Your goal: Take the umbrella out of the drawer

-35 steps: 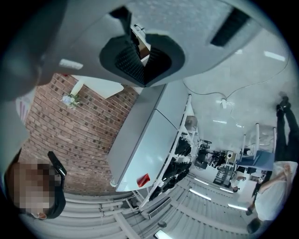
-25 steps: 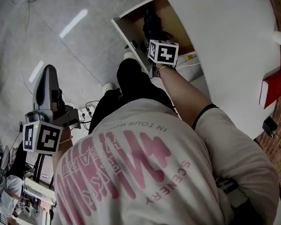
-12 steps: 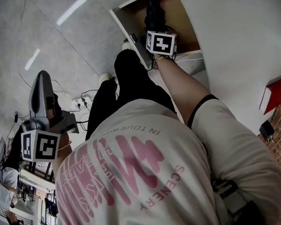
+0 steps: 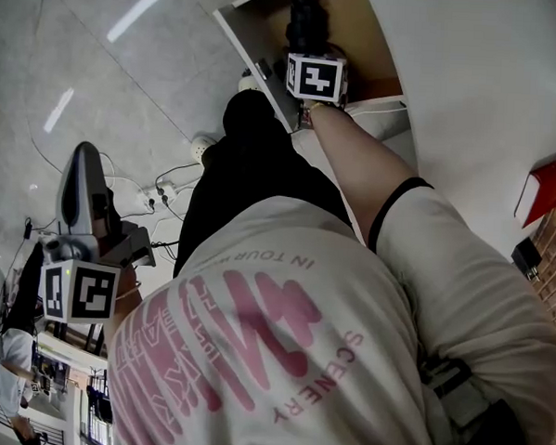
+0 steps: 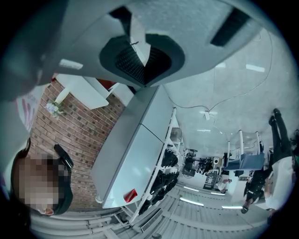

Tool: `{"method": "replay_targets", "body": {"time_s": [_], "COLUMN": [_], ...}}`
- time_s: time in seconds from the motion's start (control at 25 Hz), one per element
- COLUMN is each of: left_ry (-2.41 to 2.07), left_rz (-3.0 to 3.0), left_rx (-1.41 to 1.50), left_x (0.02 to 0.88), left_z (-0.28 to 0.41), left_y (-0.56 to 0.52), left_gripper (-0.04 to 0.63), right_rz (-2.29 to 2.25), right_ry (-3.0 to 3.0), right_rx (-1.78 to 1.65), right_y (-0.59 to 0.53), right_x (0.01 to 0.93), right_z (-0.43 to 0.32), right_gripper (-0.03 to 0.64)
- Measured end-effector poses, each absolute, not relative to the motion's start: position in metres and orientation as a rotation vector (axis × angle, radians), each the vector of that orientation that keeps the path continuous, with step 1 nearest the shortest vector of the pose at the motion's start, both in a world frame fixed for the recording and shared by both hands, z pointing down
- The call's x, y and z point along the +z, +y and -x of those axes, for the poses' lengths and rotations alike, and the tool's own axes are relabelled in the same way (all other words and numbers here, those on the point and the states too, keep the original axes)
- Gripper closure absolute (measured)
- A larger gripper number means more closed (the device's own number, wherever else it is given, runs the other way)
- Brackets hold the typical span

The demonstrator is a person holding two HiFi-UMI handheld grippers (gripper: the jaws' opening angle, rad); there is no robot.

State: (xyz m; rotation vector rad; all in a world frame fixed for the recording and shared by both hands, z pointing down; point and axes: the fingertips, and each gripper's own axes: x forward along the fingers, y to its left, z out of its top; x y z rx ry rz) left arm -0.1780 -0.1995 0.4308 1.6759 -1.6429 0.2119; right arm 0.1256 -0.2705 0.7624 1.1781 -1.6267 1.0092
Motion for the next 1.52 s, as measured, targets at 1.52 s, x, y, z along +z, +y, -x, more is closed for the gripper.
{"method": "replay_targets", "body": {"time_s": [1.52], "left_ry": [-1.647], "left_rz": [-1.578], "left_rx": [0.220], "left_x": [0.470], "left_z": [0.185], "left_y": [-0.198], "left_gripper": [0.591], "right_rz": [-1.169], "right_ry": [-1.513], "right_rx": [0.828], "right_y": [-0.284], "right_x": [0.790], "right_z": [-0.133], "right_gripper": [0.259]}}
